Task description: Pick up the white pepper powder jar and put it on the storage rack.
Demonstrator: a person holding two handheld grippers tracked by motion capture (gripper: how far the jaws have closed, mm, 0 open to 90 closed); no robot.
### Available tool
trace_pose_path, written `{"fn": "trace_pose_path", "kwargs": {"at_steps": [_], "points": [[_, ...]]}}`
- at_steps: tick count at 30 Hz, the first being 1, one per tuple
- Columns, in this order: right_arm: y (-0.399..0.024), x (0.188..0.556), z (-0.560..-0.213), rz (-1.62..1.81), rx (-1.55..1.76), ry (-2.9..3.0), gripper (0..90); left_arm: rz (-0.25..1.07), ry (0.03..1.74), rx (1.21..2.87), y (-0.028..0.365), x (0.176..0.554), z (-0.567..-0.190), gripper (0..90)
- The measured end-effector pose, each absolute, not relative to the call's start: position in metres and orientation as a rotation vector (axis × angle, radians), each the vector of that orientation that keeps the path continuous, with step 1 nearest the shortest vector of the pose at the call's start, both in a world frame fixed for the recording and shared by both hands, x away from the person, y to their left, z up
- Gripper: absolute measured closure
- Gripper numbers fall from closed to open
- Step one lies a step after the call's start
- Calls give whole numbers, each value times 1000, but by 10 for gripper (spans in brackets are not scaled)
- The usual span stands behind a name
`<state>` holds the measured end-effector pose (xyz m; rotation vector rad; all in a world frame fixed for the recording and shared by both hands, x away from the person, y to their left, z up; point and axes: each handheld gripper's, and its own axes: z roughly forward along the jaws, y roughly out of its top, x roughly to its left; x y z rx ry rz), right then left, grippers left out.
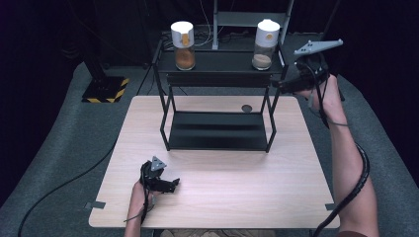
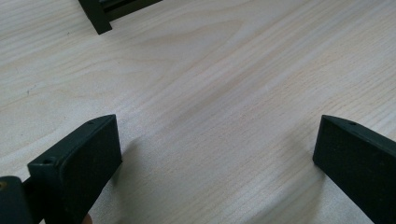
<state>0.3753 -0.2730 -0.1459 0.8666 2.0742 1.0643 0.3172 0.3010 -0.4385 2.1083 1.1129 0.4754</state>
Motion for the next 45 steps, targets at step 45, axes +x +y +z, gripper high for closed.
{"fn": "trace_pose_path", "kwargs": {"at_steps": [45], "points": [[-325,287,-444,1117,1190,2158,0,475,1114,2108,301,317,-439,3]]}}
